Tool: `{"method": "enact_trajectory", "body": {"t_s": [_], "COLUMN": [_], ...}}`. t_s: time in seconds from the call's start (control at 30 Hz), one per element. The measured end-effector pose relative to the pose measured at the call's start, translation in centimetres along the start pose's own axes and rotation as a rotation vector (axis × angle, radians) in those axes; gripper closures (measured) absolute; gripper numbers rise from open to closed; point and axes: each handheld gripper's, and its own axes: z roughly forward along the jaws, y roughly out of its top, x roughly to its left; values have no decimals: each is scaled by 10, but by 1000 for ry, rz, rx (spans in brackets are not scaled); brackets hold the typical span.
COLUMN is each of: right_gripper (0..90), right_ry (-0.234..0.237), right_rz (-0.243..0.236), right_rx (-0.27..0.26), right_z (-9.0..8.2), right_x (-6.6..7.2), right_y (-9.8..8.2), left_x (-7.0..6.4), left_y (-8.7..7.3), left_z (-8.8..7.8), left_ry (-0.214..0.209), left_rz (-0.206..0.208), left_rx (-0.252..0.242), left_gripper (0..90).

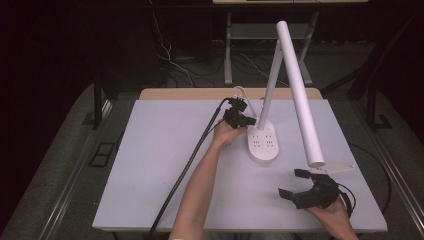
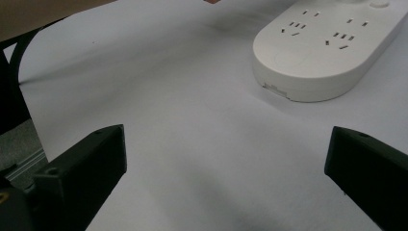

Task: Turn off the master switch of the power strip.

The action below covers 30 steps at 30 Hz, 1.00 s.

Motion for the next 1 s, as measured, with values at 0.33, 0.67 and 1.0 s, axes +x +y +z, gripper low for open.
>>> {"method": "enact_trajectory", "body": {"t_s": [0.33, 0.67, 1.0], "right_gripper": [2, 2, 2], "right_ry": [2, 3, 2], "right_rz": [0, -1, -1], "right_rx": [1, 4, 4], "right_z": [0, 0, 1], "right_x": [0, 0, 0], "right_y": [0, 0, 0], "left_x": [1, 1, 5], "left_y": [-4, -4, -8], "left_z": [5, 7, 9], "left_ry": [7, 7, -13], "left_rz": [-9, 8, -8], "left_rx": [20, 39, 31], "left_gripper": [897, 900, 900]}}
